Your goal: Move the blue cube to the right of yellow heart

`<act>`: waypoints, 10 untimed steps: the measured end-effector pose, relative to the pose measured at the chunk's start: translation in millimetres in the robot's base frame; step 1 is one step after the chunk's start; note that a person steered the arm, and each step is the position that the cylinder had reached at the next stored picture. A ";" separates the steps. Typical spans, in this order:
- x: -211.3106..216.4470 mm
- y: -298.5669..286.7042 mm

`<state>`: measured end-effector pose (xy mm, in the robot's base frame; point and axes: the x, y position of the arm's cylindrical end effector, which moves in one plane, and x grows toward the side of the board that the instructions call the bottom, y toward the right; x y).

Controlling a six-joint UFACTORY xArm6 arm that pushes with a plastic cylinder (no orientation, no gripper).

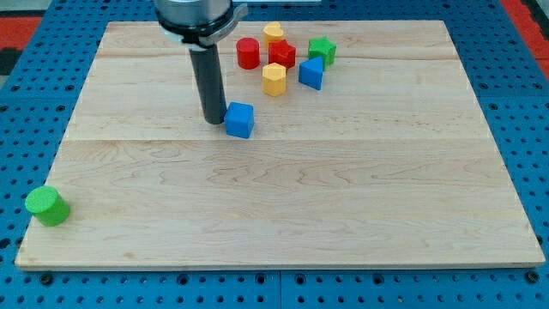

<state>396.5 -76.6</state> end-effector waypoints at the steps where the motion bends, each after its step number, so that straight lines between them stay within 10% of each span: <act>1: 13.0 42.3; 4: 66.2 149.5; 10: -88.7 253.9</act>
<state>307.8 177.3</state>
